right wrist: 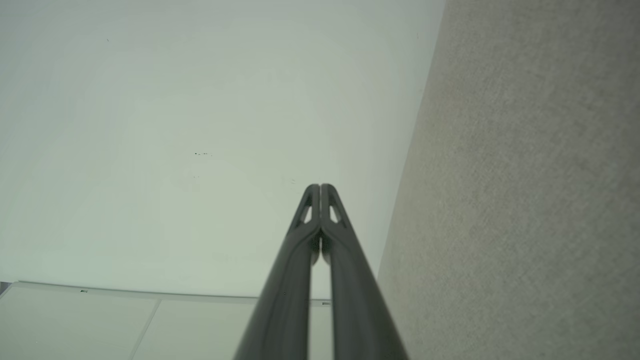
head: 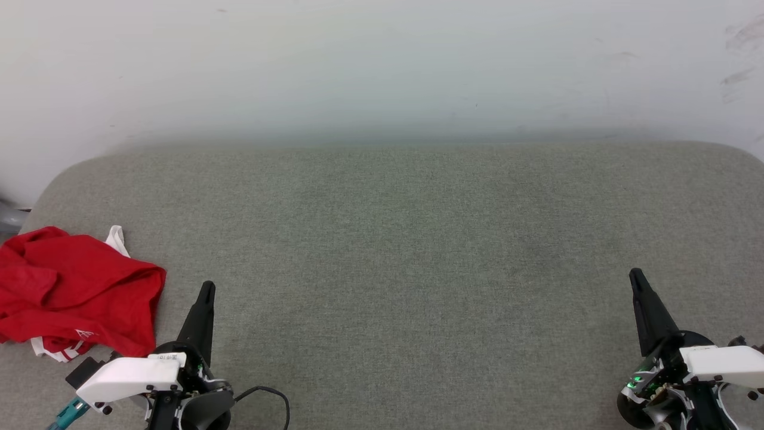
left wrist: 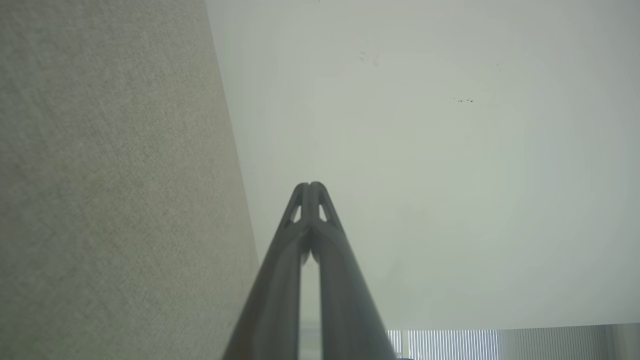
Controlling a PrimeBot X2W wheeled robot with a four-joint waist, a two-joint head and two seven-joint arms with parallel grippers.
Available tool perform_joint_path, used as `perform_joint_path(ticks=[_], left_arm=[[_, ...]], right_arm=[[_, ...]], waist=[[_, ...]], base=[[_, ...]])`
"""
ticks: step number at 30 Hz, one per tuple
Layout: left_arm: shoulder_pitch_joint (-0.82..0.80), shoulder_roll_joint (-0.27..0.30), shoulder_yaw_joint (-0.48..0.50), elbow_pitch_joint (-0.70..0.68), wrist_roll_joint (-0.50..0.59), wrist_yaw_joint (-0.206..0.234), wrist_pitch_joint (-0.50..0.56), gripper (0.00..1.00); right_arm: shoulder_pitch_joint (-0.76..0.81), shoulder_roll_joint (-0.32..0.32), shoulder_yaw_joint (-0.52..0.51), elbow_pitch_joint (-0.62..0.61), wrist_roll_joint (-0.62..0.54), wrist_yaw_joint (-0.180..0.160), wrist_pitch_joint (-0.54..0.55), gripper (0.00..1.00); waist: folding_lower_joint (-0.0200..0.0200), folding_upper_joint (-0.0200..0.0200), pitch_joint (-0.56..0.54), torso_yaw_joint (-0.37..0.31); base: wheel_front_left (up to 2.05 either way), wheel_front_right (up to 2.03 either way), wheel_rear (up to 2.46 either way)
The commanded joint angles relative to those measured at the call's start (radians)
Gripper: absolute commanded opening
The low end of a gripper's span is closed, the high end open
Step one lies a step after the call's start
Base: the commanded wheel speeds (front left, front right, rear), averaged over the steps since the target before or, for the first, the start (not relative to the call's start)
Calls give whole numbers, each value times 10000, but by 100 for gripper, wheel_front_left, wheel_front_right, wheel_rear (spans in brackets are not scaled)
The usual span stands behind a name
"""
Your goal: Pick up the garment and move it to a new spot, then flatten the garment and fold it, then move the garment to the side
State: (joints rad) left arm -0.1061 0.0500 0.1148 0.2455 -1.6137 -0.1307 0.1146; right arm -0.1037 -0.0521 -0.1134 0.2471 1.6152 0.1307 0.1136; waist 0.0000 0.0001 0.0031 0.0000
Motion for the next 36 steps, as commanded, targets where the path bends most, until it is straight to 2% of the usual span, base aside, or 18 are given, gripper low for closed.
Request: perform_joint_path(ticks=[1,28,29,36], left_arm=[[-60,-16,18,-6,17,-26,14,0],[-61,-16,17,-6,17,-26,14,0],[2,0,-5,7,-1,0,-1,100],[147,-12,-331,-89,-22,2,-237,100]], right_arm=[[-130,33,4,1,-49,0,-3,0],[-130,33,4,1,-49,0,-3,0],[2,0,1,5,-1,0,-2,100],[228,7,170,-112,-59,0,-207,100]], waist=[[0,-1,0,0],[0,-1,0,0],[0,-1,1,0],[0,-1,2,7]], base=[[0,0,0],[0,0,0],[0,0,0],[0,0,0]])
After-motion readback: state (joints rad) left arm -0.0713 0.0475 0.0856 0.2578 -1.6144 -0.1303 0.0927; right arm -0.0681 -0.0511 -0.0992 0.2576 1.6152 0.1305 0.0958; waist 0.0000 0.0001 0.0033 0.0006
